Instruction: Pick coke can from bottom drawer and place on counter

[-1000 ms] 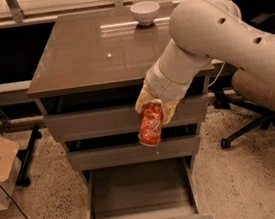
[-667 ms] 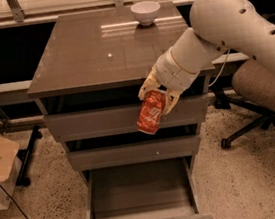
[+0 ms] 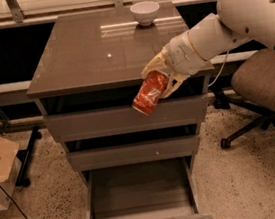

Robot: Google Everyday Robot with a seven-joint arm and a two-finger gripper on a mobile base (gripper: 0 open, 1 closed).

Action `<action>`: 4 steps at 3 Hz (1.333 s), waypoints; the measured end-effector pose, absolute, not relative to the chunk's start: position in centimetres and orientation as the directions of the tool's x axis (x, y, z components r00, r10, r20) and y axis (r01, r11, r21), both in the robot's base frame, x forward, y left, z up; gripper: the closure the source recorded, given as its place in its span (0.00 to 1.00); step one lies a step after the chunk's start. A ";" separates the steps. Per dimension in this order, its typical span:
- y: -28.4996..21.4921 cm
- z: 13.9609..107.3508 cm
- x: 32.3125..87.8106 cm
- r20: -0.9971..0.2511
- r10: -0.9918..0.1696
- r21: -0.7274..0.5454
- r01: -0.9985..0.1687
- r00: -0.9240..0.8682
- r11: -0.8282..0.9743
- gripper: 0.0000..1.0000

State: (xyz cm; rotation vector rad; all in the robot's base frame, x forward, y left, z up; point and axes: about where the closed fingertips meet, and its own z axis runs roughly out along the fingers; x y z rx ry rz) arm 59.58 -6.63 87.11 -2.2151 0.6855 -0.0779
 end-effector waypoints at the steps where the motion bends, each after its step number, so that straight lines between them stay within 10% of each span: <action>1: -6.3 88.9 61.7 -0.200 -0.526 -0.785 -0.456 0.827 -0.419 1.00; 4: -4.9 91.3 68.9 -0.250 -0.727 -0.830 -0.528 0.640 -0.180 1.00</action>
Offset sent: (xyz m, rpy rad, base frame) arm 0.0668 0.0039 0.0449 0.2928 -0.0632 -0.2610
